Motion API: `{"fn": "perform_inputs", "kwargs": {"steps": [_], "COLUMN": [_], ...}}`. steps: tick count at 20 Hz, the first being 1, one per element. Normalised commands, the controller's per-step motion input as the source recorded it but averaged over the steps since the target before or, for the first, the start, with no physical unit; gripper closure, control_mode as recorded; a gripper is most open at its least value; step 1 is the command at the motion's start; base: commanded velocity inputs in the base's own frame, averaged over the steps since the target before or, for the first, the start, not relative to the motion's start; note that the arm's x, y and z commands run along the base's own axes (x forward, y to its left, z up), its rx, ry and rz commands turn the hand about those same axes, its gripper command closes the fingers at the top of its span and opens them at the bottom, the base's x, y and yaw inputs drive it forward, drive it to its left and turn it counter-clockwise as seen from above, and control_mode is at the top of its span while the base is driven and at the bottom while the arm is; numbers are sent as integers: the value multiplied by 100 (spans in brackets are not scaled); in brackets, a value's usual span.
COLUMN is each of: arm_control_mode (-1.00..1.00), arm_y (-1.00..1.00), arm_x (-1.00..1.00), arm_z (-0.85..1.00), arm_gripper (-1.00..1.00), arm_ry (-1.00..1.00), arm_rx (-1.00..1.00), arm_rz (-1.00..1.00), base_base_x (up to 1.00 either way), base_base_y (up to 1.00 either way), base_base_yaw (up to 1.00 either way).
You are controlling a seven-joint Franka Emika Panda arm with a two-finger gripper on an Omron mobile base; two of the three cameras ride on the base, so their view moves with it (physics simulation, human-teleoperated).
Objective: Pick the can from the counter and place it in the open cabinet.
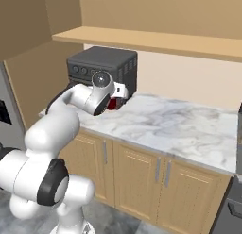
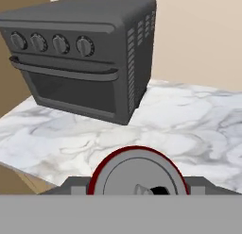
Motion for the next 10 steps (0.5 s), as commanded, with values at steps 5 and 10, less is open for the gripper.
{"fn": "perform_inputs", "kwargs": {"steps": [5, 10], "arm_control_mode": [100, 100], "arm_y": [0, 0], "arm_x": [0, 0], "arm_z": [0, 0], "arm_gripper": [100, 100], "arm_ry": [0, 0], "arm_rx": [0, 0], "arm_rz": [0, 0], "base_base_x": [33, 41], "base_base_y": [-21, 3], "base_base_yaw": [-12, -28]}}
